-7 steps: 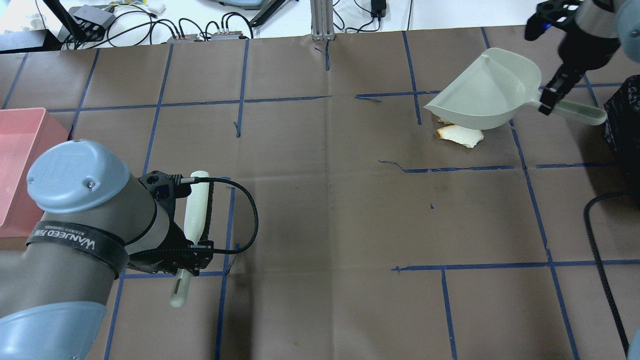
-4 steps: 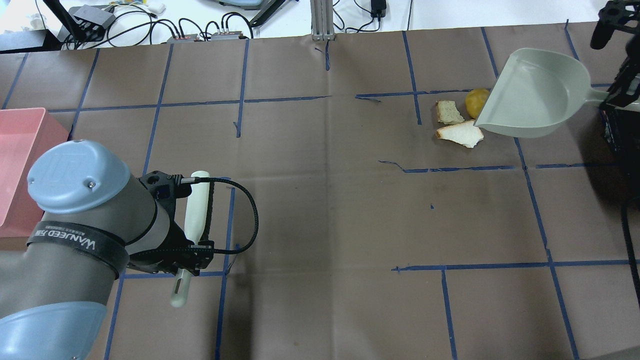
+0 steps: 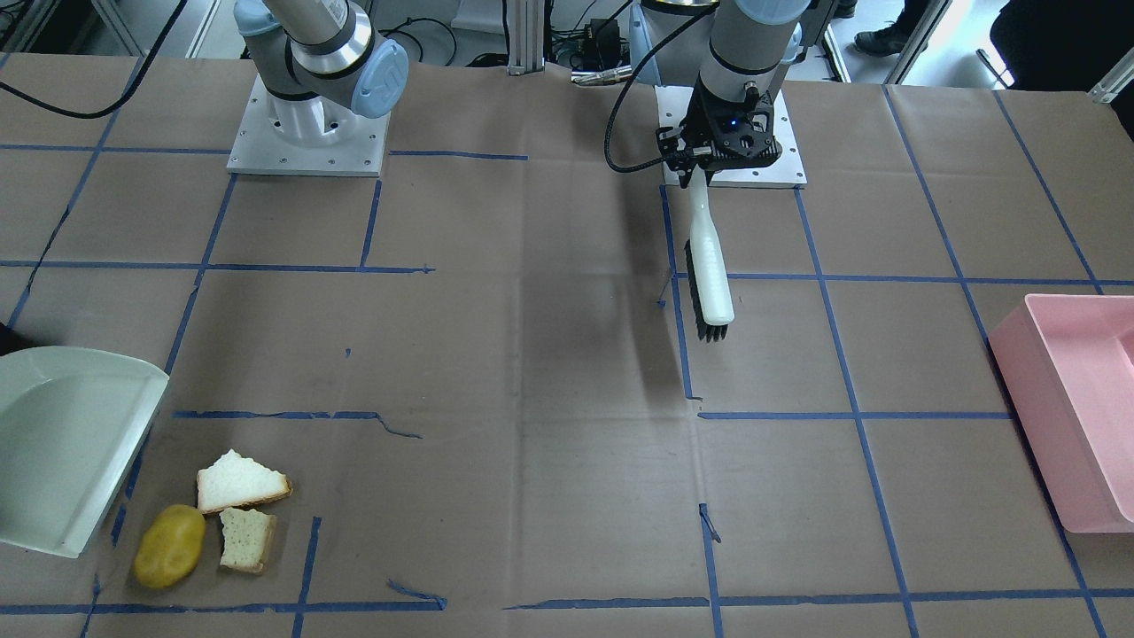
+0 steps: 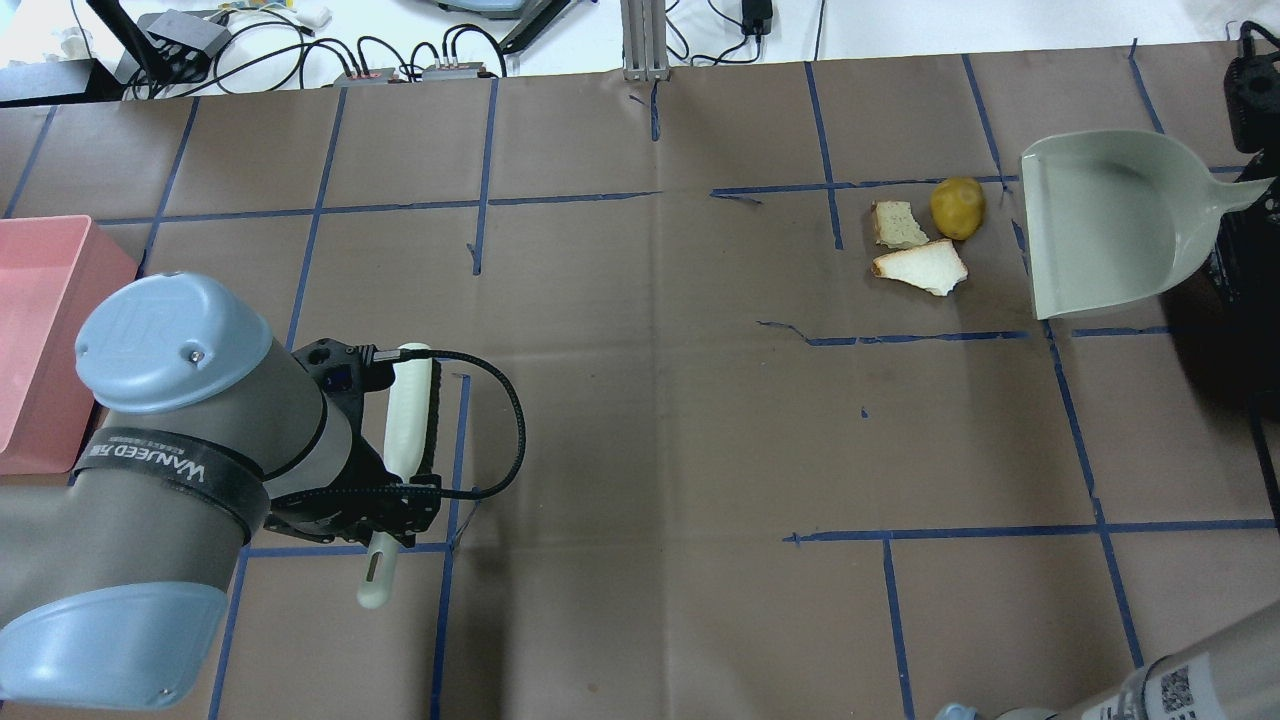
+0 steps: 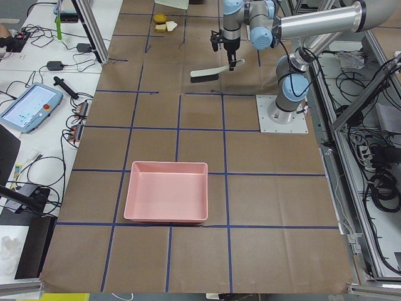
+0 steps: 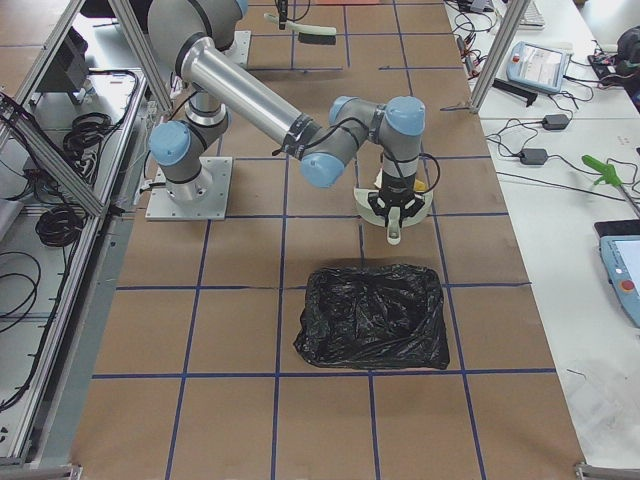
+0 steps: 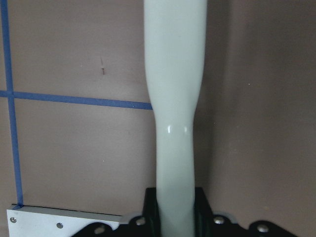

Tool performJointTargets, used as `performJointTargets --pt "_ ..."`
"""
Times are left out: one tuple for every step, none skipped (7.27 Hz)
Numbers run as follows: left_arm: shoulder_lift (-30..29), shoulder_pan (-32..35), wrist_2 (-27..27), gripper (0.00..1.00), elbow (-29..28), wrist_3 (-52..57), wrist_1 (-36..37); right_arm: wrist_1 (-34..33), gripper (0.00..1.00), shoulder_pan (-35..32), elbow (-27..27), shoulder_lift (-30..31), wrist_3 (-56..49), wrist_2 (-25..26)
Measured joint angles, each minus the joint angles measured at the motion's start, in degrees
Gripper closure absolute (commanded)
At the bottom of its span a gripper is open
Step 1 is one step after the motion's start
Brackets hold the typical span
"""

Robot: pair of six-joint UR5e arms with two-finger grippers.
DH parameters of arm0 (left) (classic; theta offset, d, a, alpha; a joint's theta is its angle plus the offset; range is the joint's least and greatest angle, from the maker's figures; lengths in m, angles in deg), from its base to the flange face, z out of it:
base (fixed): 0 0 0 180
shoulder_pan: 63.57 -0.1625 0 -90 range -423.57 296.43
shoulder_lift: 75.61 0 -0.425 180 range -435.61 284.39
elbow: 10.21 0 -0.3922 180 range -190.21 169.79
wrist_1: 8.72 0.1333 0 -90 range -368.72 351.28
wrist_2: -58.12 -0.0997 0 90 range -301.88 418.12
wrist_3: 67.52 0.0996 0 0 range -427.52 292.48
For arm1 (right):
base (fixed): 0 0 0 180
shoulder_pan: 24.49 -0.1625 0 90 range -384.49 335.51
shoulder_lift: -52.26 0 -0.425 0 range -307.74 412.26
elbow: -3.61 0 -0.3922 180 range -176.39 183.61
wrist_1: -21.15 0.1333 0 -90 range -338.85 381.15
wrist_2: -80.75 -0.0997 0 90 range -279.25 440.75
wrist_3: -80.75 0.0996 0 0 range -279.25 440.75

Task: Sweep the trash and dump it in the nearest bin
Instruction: 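Carry the brush with the left gripper toward the trash pile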

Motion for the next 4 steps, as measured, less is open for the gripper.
performJointTargets --pt "-0.31 0.05 2.23 0.92 0.09 0.05 0.48 -2.8 1.0 0.2 -1.28 -1.18 -2.05 -0.25" --pt "-0.59 0.15 3.65 0.92 0.11 0.06 0.85 -6.53 1.0 0.3 -2.58 -2.43 -4.02 -0.49" --pt "-1.01 0.33 4.29 0.92 0.1 0.12 1.04 -9.79 1.0 0.36 -3.33 -3.45 -5.31 -0.75" --pt "-1.61 0.65 4.5 0.92 0.04 0.28 1.12 -11.46 1.0 0.41 -3.47 -4.24 -5.66 -1.02"
